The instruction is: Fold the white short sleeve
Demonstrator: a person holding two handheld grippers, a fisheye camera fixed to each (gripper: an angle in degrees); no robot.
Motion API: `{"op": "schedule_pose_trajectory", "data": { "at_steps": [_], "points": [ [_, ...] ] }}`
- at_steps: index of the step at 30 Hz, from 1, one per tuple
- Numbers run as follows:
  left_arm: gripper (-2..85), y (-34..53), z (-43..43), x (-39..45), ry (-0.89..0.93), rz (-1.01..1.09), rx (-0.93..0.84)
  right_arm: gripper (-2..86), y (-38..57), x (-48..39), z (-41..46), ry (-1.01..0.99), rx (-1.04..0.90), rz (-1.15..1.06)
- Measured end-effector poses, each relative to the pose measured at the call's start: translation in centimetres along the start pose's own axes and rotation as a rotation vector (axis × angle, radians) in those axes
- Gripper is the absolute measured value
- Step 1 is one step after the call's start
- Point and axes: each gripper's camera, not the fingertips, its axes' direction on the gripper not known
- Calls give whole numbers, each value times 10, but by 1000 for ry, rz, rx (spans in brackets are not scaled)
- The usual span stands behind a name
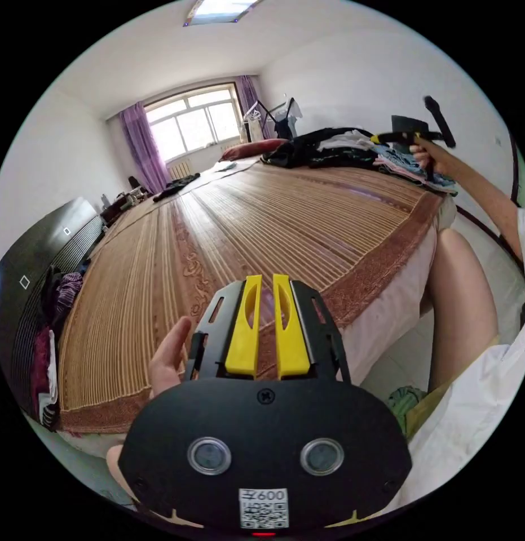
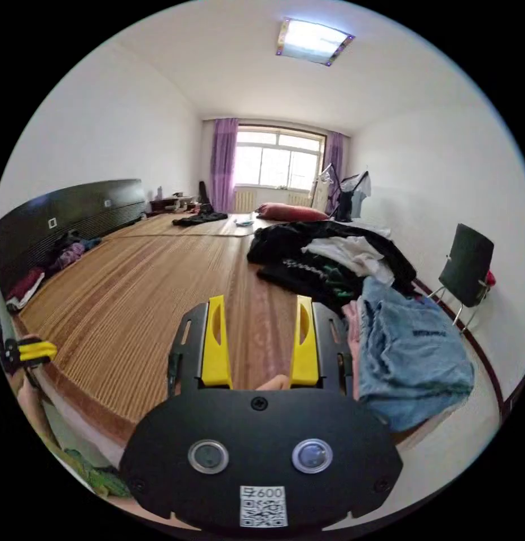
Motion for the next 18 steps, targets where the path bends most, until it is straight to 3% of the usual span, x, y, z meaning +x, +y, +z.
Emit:
{"op": "schedule_pose_trajectory", "data": {
  "at_steps": [9,13,15,18],
  "points": [
    [15,-62,85,69,20,-80,-109,125,-115,160,191,139,-90,242],
    [12,-73,96,86,-24,-135,-105,98,-136,157,238,200,-96,186],
    [11,-78,100,101,-30,-131,-105,66,-138,147,275,186,-248,160],
    [11,-87,104,118,-33,-116,-116,19,-132,125,277,260,-255,113]
  ]
}}
